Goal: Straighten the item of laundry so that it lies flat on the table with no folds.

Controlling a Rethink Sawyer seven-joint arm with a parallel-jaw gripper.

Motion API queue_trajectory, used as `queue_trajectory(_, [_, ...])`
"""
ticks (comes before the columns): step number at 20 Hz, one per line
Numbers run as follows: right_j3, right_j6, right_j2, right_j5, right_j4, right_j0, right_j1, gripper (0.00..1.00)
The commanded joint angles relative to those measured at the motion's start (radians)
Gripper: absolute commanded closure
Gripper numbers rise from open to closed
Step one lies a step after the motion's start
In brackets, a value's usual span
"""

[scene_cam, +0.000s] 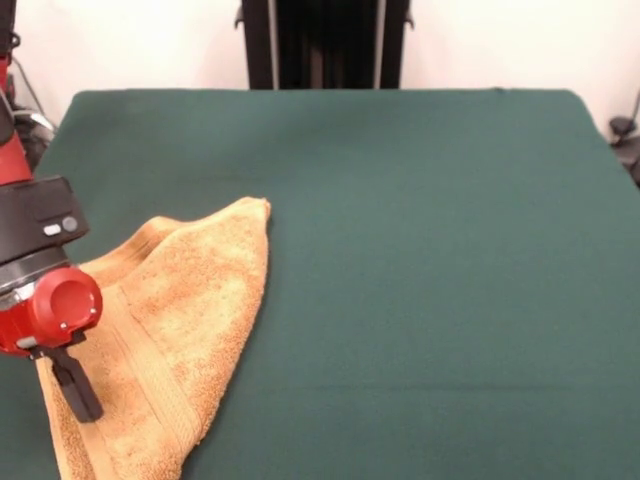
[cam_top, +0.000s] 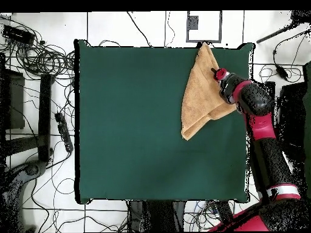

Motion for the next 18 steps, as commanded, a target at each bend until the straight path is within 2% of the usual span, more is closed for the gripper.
queue_trajectory(1, [0.076, 0.064, -0.084, -0.015, -0.099, 0.099, 0.041, 1.0])
queue_trajectory(4, [0.017, 0.035, -0.154, -0.065, -0.176, 0.125, 0.038, 1.0])
queue_trajectory(6, [-0.013, -0.046, -0.097, -0.105, -0.213, 0.079, 0.063, 1.0])
queue_trajectory(7, [-0.051, -0.081, -0.072, -0.076, -0.209, 0.064, 0.078, 1.0])
queue_trajectory(8, [-0.123, -0.115, -0.063, 0.02, -0.186, 0.062, 0.097, 1.0])
queue_trajectory(10, [-0.338, -0.188, -0.064, 0.289, -0.15, 0.08, 0.164, 1.0])
queue_trajectory(12, [-0.559, -0.263, -0.071, 0.505, -0.187, 0.104, 0.237, 1.0])
queue_trajectory(15, [-0.728, -0.388, -0.019, 0.642, -0.276, 0.088, 0.307, 1.0])
queue_trajectory(18, [-0.806, -0.543, 0.083, 0.664, -0.357, 0.044, 0.361, 1.0])
